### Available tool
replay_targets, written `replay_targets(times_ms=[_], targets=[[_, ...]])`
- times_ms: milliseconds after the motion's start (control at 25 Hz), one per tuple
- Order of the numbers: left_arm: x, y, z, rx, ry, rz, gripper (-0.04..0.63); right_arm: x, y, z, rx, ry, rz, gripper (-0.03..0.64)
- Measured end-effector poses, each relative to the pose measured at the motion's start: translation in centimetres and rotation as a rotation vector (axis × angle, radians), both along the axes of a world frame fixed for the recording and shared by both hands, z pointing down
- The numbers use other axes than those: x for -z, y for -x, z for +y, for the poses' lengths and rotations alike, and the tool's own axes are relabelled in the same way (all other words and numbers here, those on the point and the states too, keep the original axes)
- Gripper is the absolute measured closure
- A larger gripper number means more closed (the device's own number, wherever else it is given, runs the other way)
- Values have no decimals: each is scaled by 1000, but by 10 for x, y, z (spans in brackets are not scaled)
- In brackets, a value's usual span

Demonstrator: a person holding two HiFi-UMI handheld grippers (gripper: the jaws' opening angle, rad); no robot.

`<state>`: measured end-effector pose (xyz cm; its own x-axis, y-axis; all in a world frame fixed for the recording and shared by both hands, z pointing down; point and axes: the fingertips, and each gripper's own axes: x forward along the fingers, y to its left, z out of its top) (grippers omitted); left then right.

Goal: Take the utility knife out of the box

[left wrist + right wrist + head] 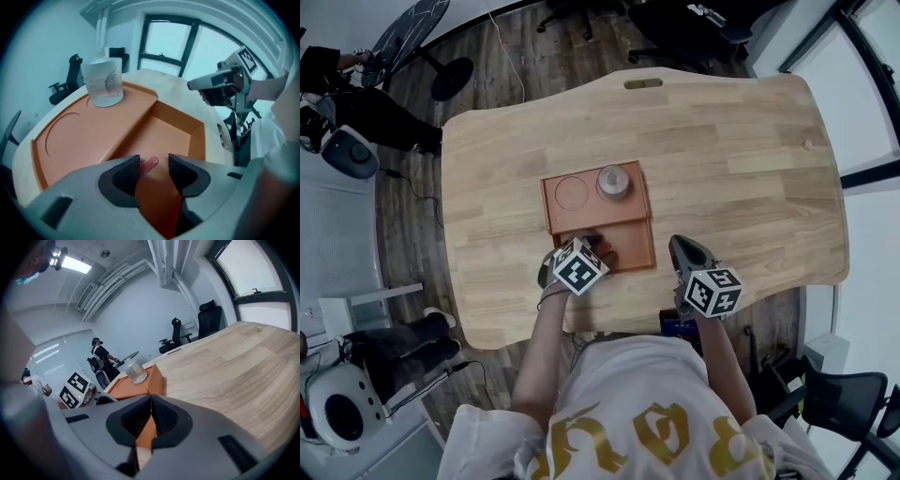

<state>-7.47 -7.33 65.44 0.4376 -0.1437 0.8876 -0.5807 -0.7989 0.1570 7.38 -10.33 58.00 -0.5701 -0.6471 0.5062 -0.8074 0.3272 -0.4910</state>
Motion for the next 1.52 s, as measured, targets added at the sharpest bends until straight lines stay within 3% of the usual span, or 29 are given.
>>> replay_targets(times_ms=[200, 320, 480, 720, 840, 1080, 1400, 1520], targets=[[-14, 6, 2, -231, -68, -159, 446, 1, -2, 2, -9, 10, -19, 604], [-23, 10, 5, -285, -75, -203, 453, 1, -2, 3, -7, 11, -25, 604], [-25, 9, 5, -256, -65, -185, 453, -2, -7, 5, -11, 21, -28, 604], [-24, 8, 2, -140, 1, -205, 475, -2, -7, 7, -13, 25, -40, 604], [-22, 2, 4, -105, 43, -170, 535, -1, -10, 9, -14, 23, -42, 604], [-23, 2, -1, -202, -78, -216, 495, -2, -19, 13, -31, 27, -42, 604], [-24, 0, 2, -239, -51, -206, 500, -1, -27, 14, -47, 30, -42, 604], [-22, 0, -1, -201, -44, -167, 511, 1, -26, 9, -50, 25, -45, 604]])
